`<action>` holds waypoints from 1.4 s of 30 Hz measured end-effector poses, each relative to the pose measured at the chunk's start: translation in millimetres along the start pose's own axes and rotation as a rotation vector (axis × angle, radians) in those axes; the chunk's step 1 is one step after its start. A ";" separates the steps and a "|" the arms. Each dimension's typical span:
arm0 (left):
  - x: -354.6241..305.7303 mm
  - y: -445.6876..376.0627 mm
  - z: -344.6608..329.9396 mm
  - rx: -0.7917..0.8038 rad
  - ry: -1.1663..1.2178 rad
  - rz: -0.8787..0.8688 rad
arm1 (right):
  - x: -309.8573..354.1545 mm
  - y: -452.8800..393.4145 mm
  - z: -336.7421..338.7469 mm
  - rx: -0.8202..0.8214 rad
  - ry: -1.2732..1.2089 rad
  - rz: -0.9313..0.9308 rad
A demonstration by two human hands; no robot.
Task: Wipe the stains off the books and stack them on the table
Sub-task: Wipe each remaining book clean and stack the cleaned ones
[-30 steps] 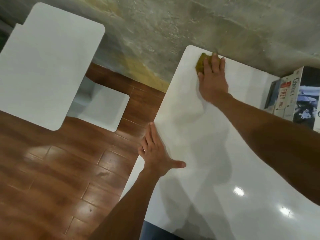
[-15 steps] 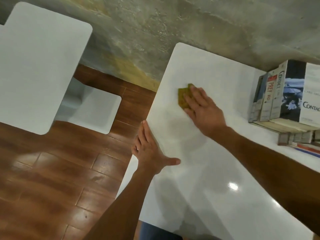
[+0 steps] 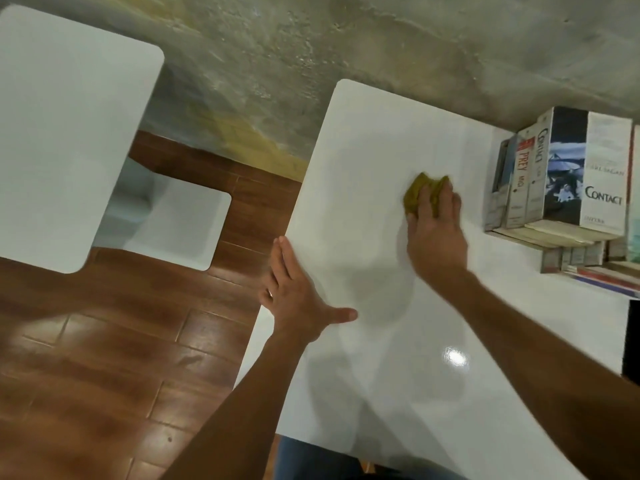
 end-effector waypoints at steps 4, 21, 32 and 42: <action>2.8 0.2 1.7 -0.025 0.017 0.007 | 66.7 72.0 -27.6 -0.030 0.022 0.420; 7.0 -2.3 -6.5 -0.026 0.037 -0.032 | 151.6 -146.7 8.5 0.047 -0.104 0.268; 28.2 9.3 -9.9 -0.024 0.075 -0.011 | 94.5 66.2 -40.3 0.008 -0.138 0.434; 29.4 14.2 -10.3 -0.084 -0.001 -0.046 | -136.6 164.3 -6.8 -0.074 -0.186 -0.084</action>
Point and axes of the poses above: each hand's wrist, its own y-axis away from the middle knuckle, its own z-axis out of the back of the hand, x = y × z, the point moved 10 cm from there along -y, towards the middle knuckle, and after that the axes turned 4 degrees about x, right-handed, at the moved point
